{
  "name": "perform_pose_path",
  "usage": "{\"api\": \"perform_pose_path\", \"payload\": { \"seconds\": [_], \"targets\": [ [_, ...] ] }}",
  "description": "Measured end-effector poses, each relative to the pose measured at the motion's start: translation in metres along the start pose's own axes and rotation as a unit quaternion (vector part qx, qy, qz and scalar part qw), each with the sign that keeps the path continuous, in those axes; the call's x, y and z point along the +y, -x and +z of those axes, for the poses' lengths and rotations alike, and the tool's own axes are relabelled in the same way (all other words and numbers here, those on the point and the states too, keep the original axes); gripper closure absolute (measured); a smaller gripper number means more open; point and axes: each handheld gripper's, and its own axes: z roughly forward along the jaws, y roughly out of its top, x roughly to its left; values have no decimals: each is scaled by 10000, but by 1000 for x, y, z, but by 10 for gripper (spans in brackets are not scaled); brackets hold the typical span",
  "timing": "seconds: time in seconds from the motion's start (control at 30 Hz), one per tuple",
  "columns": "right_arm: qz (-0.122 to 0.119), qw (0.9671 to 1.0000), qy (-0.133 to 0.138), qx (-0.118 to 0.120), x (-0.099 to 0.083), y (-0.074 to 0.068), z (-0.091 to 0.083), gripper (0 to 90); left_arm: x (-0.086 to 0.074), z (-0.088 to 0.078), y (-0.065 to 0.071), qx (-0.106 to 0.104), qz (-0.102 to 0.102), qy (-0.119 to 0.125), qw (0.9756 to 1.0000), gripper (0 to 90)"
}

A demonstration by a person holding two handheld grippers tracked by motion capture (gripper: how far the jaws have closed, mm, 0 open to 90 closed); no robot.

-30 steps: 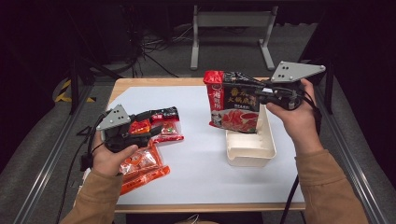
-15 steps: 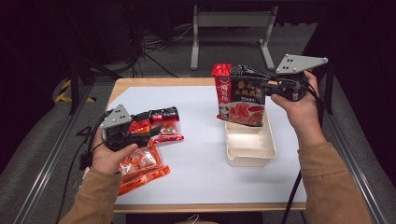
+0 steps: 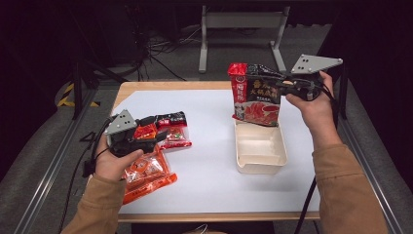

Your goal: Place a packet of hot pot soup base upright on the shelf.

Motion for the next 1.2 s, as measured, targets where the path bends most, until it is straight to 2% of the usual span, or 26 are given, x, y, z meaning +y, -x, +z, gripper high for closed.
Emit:
{"api": "perform_pose_path", "payload": {
  "seconds": [0.2, 0.3, 0.47, 0.6, 0.77, 1.0, 1.2],
  "targets": [
    [-55, 9999, 38, -82, -6, 6, 3, 764, -2, 0, -4, -13, -159, 11, 9999, 308],
    [-56, 9999, 37, -105, -11, 9, 6, 763, -2, 0, -5, -4, -226, -20, 9997, 271],
    [11, 9999, 85, -118, -19, 12, 10, 763, -4, 1, -7, -11, -204, -95, 9997, 270],
    [59, 9999, 109, -99, -25, 13, 14, 763, -7, 2, -9, -67, -312, -138, 9994, 260],
    [35, 9997, 127, -184, -34, 12, 19, 763, -8, 3, -11, -72, -277, -239, 9993, 258],
    [38, 9998, 49, -201, -44, 13, 25, 762, -12, 4, -12, -19, -278, -240, 9993, 207],
    [-10, 9998, 101, -177, -47, 11, 28, 760, -14, 6, -13, 64, -393, -347, 9986, 130]
  ]
}}
